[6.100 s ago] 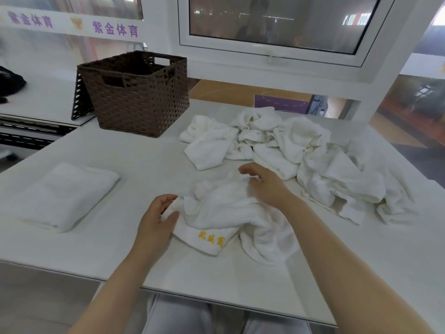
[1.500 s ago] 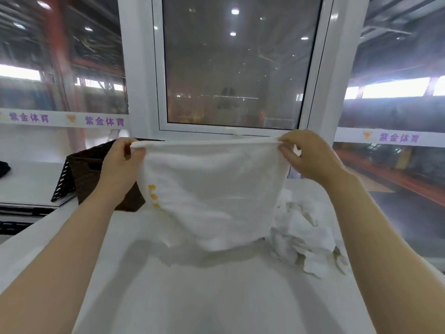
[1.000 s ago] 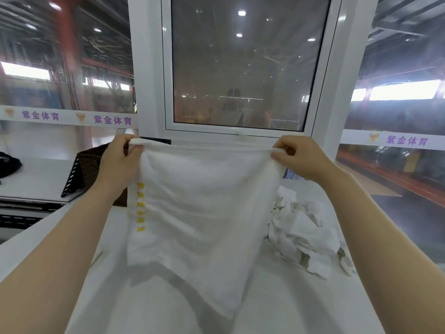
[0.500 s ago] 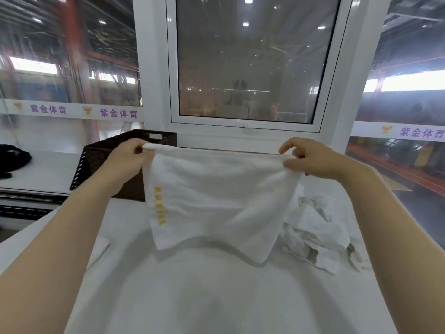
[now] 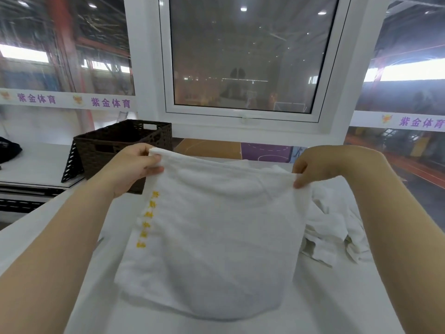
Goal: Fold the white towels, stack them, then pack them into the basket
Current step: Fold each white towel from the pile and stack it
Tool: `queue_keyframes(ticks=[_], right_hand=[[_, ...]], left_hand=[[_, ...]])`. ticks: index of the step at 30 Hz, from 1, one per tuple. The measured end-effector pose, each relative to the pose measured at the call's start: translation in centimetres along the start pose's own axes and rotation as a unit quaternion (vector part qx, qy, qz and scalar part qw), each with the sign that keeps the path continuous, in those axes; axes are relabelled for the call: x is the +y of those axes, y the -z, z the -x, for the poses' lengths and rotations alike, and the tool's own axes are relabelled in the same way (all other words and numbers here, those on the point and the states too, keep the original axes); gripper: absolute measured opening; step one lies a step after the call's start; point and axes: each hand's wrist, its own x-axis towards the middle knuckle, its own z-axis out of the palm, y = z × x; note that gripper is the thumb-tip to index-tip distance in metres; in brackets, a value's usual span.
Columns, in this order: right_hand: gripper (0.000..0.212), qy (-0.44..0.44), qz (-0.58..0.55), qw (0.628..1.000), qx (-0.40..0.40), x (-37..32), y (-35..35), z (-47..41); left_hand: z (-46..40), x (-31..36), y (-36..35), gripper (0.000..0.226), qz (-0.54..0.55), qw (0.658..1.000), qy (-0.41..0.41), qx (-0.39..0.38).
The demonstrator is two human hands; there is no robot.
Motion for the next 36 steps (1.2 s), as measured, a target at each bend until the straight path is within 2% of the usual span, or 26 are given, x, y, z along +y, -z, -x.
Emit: queue_keyframes(ticks=[2, 5, 8, 10, 12, 15, 17, 19, 22, 25, 27, 29, 36], right_hand=[[0.027, -0.006, 0.035, 0.997, 0.074, -0.1, -0.2, -0.7], [0.036, -0.017, -0.01, 0.981, 0.194, -0.2, -0.5, -1.2], [0.039, -0.026, -0.011, 0.963, 0.267, -0.2, -1.1, -1.0], [0.038, -0.028, -0.013, 0.974, 0.226, -0.3, -1.4, -0.8], [0.037, -0.023, 0.022, 0.991, 0.129, -0.6, -1.7, -0.1], [0.037, -0.005, 0.059, 0.998, 0.017, -1.7, -3.4, 1.3], [0.038, 0.009, 0.049, 0.997, -0.052, -2.3, -5.4, 2.1], [0.039, 0.022, 0.047, 0.988, -0.146, -3.1, -7.4, 2.8], [0.04, 0.043, 0.047, 0.96, -0.272, -4.9, -10.4, 3.6], [0.036, 0.069, 0.043, 0.934, -0.349, -6.3, -13.1, 3.6], [0.034, 0.075, 0.035, 0.924, -0.373, -6.6, -14.1, 3.4], [0.03, 0.079, 0.028, 0.927, -0.364, -6.4, -14.4, 3.0], [0.022, 0.071, 0.022, 0.987, -0.145, -4.1, -13.3, -0.7]], left_hand=[[-0.7, -0.2, -0.6, 0.009, -0.014, 0.999, -0.031, 0.038], [-1.5, -0.6, -0.9, 0.011, -0.026, 0.989, -0.096, 0.112], [-1.2, -1.3, -0.8, 0.015, -0.035, 0.977, -0.165, 0.127], [-0.6, -1.9, -0.8, 0.014, -0.051, 0.977, -0.176, 0.111], [0.1, -2.9, -0.4, 0.015, -0.06, 0.983, -0.157, 0.076], [1.7, -4.5, 0.4, 0.011, -0.088, 0.989, -0.11, -0.032], [3.2, -5.9, 1.2, 0.006, -0.112, 0.987, -0.047, -0.106], [4.5, -7.6, 2.1, 0.007, -0.14, 0.973, 0.033, -0.18], [6.4, -10.3, 3.0, 0.008, -0.14, 0.935, 0.146, -0.293], [8.0, -12.1, 3.3, 0.011, -0.142, 0.892, 0.241, -0.356], [8.6, -12.9, 3.3, 0.008, -0.135, 0.873, 0.275, -0.379], [8.7, -13.5, 3.2, 0.007, -0.135, 0.873, 0.281, -0.376], [5.6, -14.1, 2.0, 0.01, -0.185, 0.948, 0.152, -0.207]])
